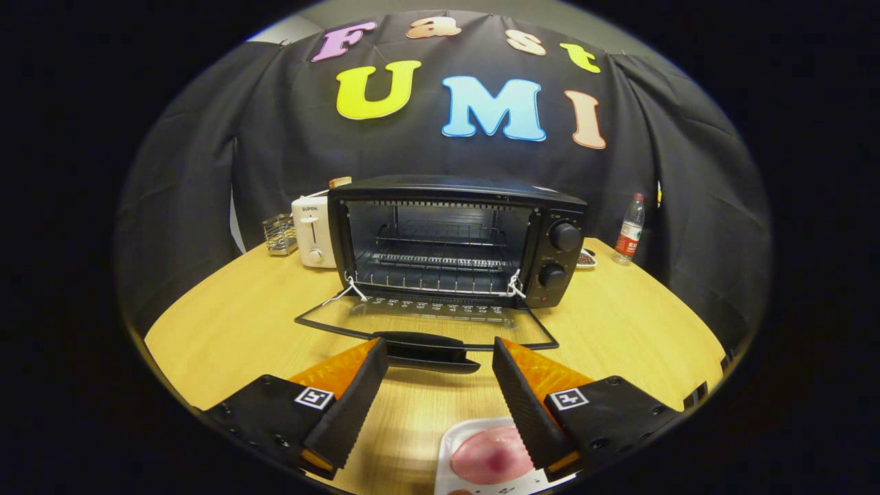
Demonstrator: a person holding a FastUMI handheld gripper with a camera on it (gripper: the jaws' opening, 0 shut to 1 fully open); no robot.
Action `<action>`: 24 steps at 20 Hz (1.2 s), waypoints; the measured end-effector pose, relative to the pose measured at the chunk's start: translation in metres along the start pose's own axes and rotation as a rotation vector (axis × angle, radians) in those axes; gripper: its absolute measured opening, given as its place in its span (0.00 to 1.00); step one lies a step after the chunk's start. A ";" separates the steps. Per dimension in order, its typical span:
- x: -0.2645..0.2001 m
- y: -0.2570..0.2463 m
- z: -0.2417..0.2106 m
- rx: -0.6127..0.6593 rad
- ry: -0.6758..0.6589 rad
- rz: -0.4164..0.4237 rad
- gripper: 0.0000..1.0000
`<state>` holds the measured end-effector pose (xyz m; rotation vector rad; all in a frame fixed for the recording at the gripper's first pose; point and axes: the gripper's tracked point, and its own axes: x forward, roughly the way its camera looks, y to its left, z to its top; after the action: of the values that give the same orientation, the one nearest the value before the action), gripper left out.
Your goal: Open the toaster oven, put the food inside, and close the toaster oven door.
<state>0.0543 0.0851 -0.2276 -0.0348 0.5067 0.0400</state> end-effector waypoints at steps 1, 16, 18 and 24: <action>-0.011 -0.004 0.000 0.017 0.006 0.006 0.98; -0.054 -0.075 -0.043 0.249 0.494 0.269 0.99; -0.055 -0.087 -0.061 0.266 0.605 0.305 0.98; -0.058 -0.102 -0.092 0.342 0.827 0.368 0.93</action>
<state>-0.0363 -0.0222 -0.2769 0.3933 1.3359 0.3061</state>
